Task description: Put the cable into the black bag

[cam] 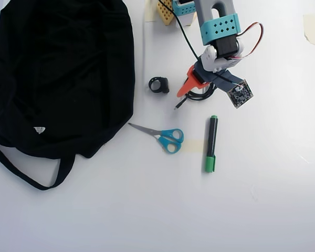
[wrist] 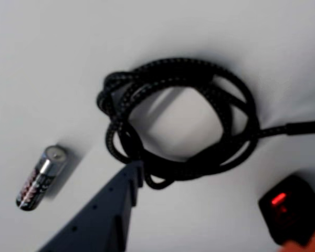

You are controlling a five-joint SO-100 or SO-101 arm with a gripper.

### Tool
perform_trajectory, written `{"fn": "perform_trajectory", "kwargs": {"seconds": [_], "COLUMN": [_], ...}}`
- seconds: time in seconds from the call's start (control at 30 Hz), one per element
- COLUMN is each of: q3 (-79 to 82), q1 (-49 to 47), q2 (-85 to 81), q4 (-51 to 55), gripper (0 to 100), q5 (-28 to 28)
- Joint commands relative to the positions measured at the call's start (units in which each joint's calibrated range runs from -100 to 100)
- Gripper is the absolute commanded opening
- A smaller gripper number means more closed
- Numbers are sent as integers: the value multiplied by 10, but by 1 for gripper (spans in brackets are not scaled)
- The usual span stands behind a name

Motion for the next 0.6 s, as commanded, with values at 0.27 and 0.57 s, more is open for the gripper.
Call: {"fn": "perform_trajectory", "kwargs": {"seconds": [0.27,0.57], "q3": [24,63], "q1": [4,5], "q2": [-3,-3], "q4": [-5,-77], "gripper": [43,43], "q5": [-13,-14]}}
